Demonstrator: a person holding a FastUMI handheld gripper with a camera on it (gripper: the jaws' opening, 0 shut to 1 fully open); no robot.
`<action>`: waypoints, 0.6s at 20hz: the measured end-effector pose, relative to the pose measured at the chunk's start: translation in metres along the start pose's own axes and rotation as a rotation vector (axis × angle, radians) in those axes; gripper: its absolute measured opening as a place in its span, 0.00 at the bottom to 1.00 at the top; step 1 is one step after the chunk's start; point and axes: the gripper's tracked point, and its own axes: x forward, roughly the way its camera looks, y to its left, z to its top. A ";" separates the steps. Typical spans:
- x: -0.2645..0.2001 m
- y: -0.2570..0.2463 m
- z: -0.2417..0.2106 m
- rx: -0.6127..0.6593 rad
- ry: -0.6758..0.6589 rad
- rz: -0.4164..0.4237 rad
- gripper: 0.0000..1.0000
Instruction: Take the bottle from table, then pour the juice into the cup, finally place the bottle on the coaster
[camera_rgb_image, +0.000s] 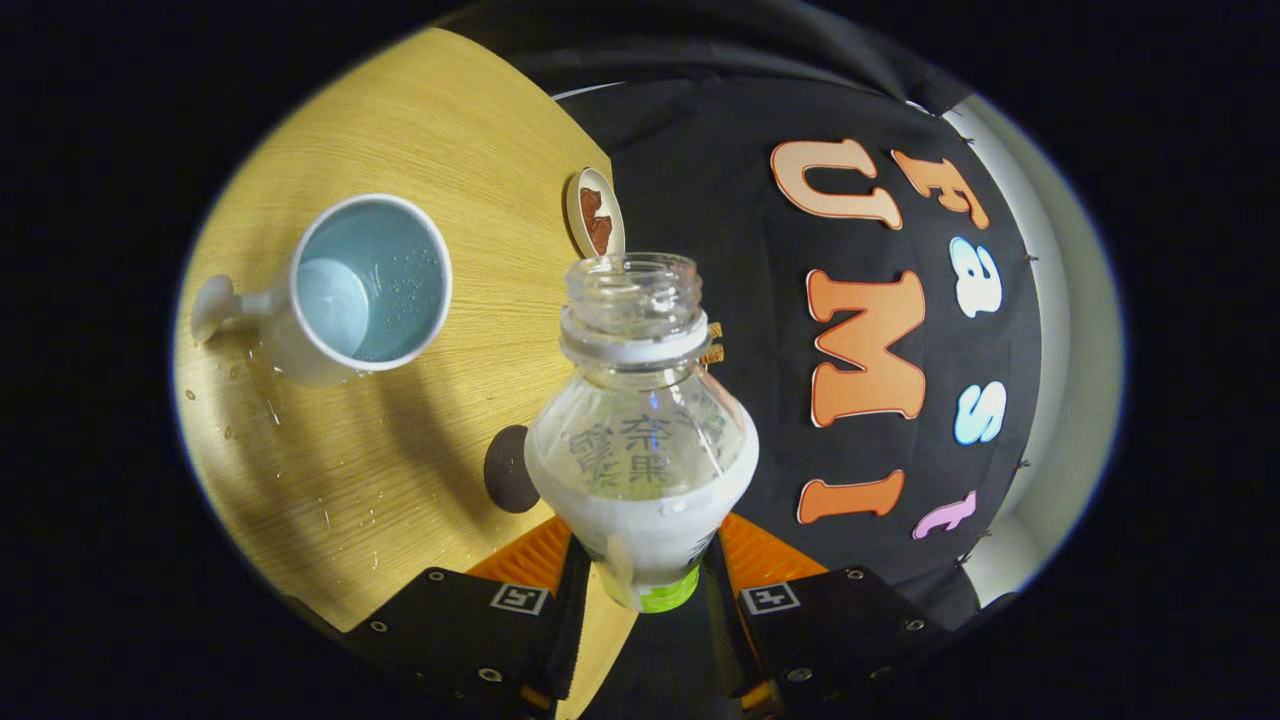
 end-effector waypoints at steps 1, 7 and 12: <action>0.000 0.000 0.001 -0.016 -0.001 -0.002 0.56; -0.004 0.002 0.010 -0.087 -0.023 -0.004 0.56; -0.006 0.000 0.013 -0.121 -0.039 0.004 0.56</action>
